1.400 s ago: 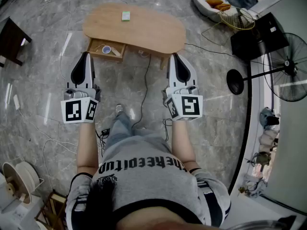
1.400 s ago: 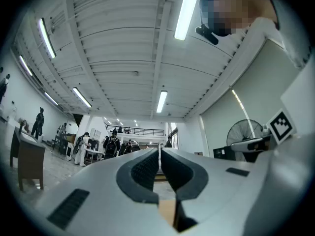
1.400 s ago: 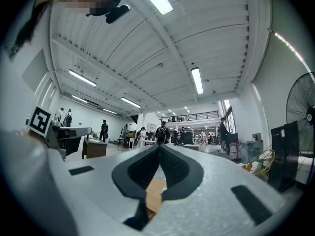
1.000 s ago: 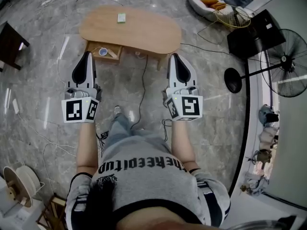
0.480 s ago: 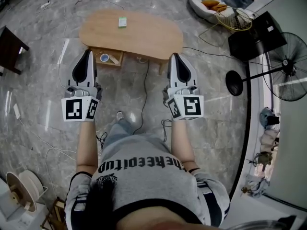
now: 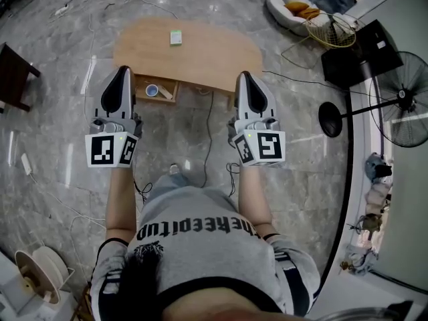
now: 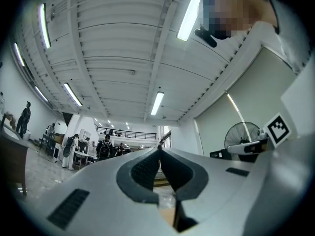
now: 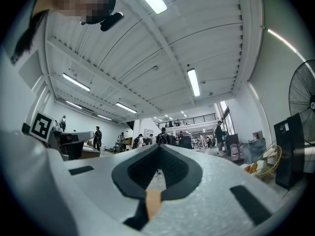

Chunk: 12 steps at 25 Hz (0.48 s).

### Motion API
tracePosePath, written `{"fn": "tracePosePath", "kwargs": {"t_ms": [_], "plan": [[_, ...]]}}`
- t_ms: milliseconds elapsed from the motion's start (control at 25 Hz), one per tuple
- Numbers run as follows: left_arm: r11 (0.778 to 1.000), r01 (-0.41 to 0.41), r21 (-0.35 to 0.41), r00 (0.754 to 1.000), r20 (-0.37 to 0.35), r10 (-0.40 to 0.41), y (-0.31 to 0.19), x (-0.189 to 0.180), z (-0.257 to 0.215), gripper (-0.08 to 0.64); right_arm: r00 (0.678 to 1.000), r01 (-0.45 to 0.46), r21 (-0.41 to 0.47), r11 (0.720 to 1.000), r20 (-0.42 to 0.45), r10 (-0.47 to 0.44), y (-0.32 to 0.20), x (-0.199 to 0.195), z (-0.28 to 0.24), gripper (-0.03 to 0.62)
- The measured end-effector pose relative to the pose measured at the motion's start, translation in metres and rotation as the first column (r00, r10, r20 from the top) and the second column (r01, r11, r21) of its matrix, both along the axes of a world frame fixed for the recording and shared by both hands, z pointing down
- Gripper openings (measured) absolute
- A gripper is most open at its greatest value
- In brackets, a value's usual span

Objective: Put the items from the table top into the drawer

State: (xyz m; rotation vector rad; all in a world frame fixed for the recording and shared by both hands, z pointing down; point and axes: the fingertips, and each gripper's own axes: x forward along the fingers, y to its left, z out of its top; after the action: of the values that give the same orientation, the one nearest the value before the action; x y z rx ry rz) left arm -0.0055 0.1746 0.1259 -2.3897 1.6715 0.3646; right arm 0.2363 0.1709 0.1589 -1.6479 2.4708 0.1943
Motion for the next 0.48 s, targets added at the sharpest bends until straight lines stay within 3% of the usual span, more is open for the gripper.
{"fn": "tracePosePath", "kwargs": {"t_ms": [480], "plan": [[1.0,-0.031,-0.001,1.0,-0.005,0.03,-0.037,-0.039,0.001,0.015,1.0,-0.021,0.002,1.0,-0.011,0.021,-0.032,-0.041,-0.005,-0.006]]}}
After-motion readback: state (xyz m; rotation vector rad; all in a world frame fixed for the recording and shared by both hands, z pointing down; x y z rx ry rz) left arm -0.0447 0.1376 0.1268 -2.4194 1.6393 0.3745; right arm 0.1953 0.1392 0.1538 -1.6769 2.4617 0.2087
